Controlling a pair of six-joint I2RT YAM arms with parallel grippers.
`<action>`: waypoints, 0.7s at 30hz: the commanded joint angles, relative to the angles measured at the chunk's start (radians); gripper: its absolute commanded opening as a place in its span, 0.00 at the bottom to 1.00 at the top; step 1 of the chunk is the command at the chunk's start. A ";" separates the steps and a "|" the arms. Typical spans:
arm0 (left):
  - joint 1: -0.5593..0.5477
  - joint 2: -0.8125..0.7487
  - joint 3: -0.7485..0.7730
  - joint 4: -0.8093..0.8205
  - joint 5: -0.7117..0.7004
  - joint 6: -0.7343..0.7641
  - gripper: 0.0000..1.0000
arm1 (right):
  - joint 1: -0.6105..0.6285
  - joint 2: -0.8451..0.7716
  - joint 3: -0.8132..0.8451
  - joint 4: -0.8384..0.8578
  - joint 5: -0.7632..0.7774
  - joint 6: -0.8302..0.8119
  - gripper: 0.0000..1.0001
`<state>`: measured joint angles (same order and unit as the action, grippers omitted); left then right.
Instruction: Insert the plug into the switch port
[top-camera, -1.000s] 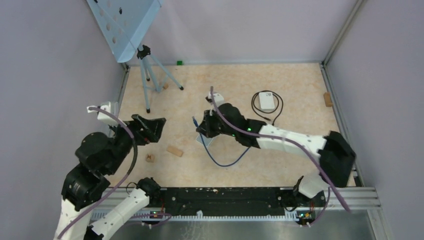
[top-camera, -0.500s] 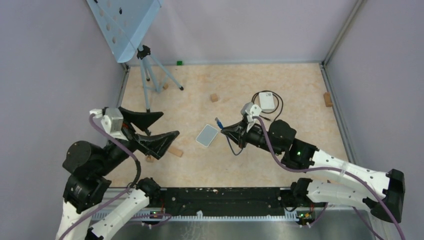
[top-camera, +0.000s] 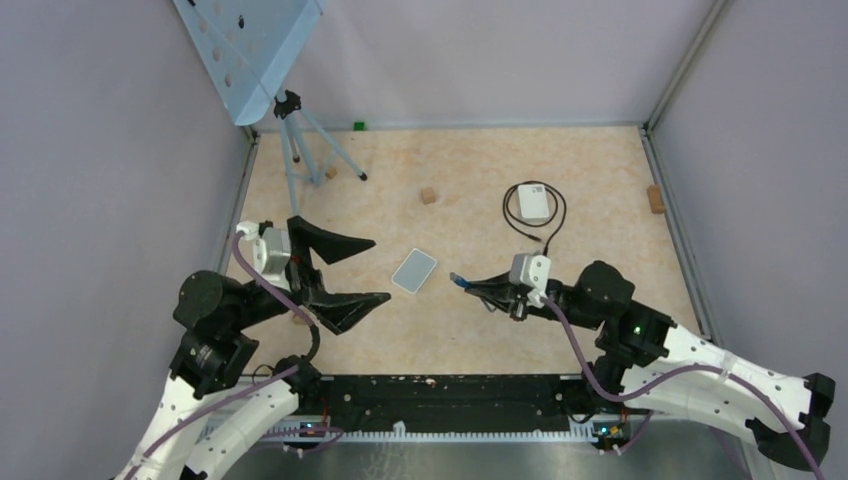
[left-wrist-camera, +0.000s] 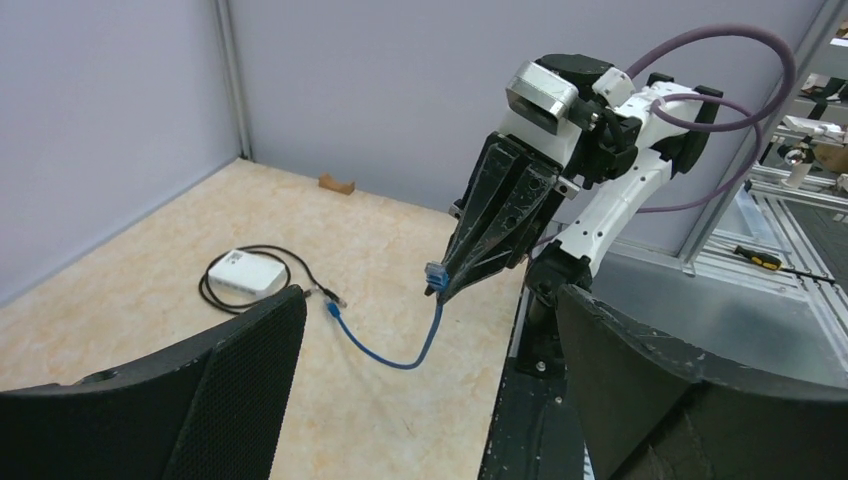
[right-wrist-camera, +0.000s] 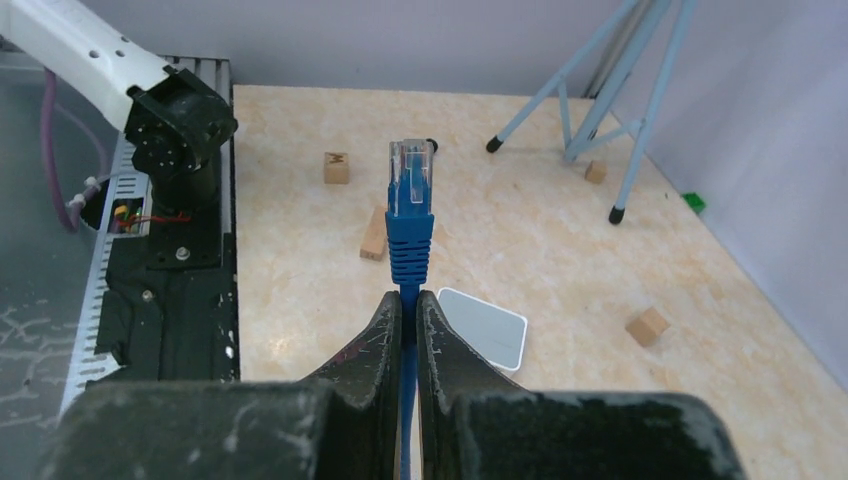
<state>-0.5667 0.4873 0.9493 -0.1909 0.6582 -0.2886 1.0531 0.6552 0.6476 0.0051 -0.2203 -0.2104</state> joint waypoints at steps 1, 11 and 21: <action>-0.004 -0.025 -0.046 0.197 0.044 0.011 0.99 | 0.008 -0.046 0.008 -0.003 -0.090 -0.133 0.00; -0.003 -0.022 -0.121 0.358 0.123 0.152 0.95 | 0.008 -0.082 0.010 -0.062 -0.162 -0.223 0.00; -0.003 0.045 -0.127 0.432 0.310 0.101 0.86 | 0.009 -0.141 0.017 0.124 -0.097 -0.074 0.00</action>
<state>-0.5667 0.5041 0.8322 0.1581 0.8768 -0.1619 1.0531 0.5388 0.6476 -0.0414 -0.3401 -0.3771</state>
